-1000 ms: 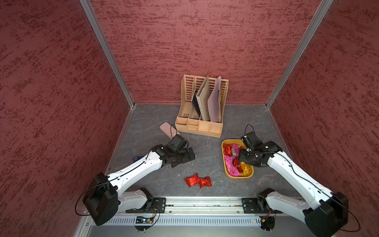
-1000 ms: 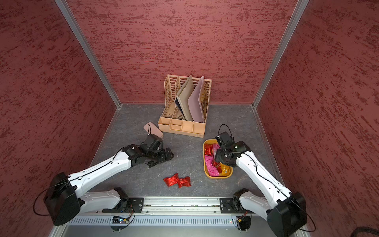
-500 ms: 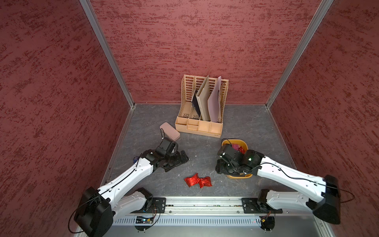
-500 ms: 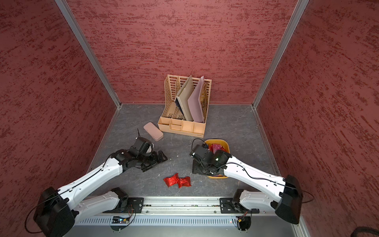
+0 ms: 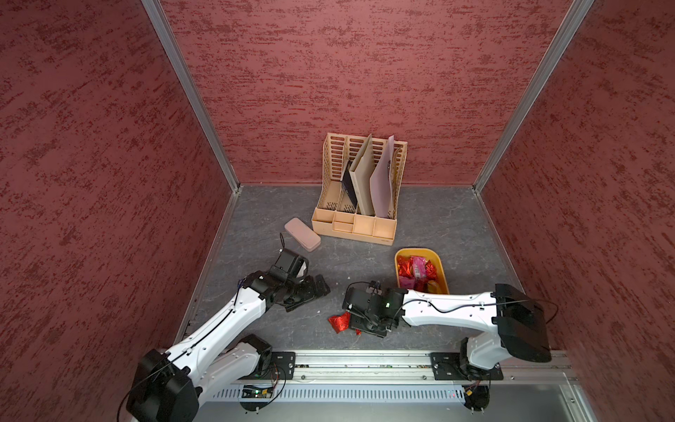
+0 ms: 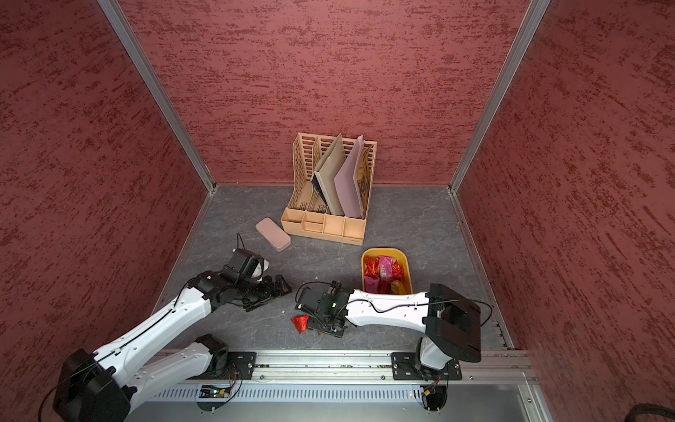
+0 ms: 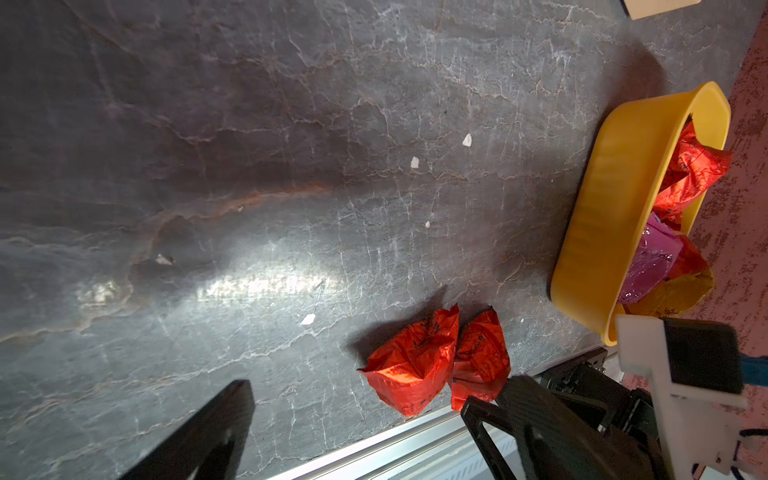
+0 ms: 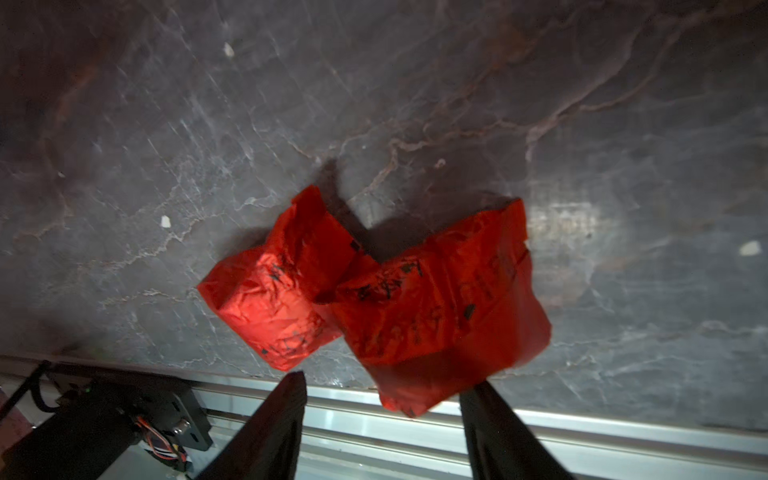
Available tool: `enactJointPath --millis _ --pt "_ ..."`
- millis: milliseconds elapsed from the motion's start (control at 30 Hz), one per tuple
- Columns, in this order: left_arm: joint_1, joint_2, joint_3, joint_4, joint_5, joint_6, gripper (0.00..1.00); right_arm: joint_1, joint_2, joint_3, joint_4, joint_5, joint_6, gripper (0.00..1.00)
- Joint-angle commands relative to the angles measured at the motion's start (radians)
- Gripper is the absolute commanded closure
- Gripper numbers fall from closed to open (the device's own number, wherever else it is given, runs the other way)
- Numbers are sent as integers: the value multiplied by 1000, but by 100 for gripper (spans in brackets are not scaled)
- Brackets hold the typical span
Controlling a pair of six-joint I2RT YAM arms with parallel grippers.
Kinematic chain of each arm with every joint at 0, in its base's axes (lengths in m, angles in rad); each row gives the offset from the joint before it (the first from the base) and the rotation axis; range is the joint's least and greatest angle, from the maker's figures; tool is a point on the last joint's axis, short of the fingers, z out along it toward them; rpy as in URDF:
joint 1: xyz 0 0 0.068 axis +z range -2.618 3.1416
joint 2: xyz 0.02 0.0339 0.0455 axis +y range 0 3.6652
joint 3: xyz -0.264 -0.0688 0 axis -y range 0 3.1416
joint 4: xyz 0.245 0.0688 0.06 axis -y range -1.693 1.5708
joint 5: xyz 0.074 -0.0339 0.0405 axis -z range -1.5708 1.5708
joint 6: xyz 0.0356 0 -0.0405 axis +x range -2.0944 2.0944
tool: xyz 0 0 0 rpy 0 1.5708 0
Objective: Put the tea bags into the storage box
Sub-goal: Pick up the tea bag from the center of the board.
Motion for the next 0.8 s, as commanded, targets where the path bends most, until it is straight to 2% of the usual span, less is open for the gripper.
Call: enactJointPath --millis 0,67,200,300,467,567,767 --pt "15 -30 -1 -22 14 25 0 -7 3 -15 47 68 53 49" --pt "21 -42 -4 -25 12 22 0 -16 8 -26 49 76 51 57" --pt "33 -58 -10 -27 8 18 0 -42 24 -68 76 52 44 61" --pt "39 -57 -6 -30 10 14 0 -51 33 -60 49 56 28 68" --pt "42 -30 26 -25 11 28 0 -64 27 -30 -13 61 -22 89" --pt "46 -9 28 3 7 29 0 -66 9 20 -85 80 -78 99" --pt "46 26 45 38 19 27 0 -133 -99 117 -203 92 -190 100"
